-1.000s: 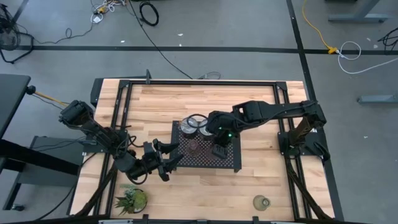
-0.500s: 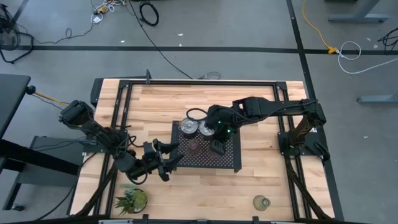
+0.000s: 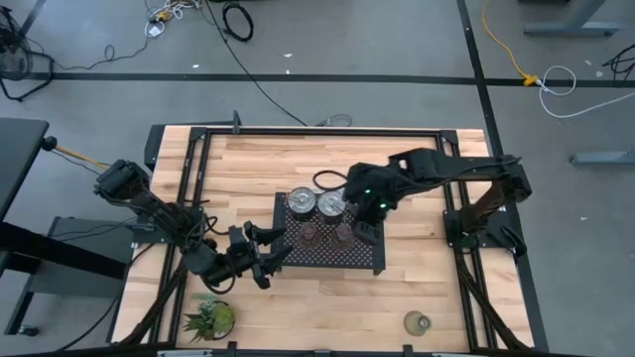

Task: Pick & Place candle stick holders
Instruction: Put the green glass candle holder on the shelf aligned with the other glass candle holders

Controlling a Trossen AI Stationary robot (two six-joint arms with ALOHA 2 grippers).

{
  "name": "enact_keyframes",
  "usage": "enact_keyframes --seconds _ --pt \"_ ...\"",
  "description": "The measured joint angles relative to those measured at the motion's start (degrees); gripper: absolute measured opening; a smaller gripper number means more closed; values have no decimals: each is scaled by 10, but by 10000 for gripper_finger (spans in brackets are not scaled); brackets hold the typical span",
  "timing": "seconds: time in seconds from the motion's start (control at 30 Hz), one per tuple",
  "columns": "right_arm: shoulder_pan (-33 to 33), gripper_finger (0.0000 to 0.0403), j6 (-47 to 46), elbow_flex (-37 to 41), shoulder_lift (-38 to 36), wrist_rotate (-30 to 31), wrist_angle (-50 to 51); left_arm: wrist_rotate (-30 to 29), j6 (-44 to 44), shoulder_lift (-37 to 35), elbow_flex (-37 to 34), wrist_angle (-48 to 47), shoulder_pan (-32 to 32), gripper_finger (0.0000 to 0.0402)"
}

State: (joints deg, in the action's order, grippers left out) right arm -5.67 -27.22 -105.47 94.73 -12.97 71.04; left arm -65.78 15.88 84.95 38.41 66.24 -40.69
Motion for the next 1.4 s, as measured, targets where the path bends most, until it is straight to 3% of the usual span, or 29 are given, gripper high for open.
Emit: enact_keyframes --seconds 0.33,0.53,0.7,0.87,1.2,1.4 --pt "-93 95 -115 0 -62 72 192 -1 -1 0 0 0 0 298" --pt "-186 95 -242 32 -89 91 177 1 -6 0 0 0 0 298" --pt "-282 95 -376 115 -100 119 174 10 -4 0 0 0 1 298" --pt "-352 95 -480 223 -102 109 89 16 -3 0 0 0 1 298" --pt "-431 95 -614 397 -102 49 -150 20 0 0 0 0 1 298" --pt "-458 95 -665 458 -102 44 -285 27 12 0 0 0 1 298"
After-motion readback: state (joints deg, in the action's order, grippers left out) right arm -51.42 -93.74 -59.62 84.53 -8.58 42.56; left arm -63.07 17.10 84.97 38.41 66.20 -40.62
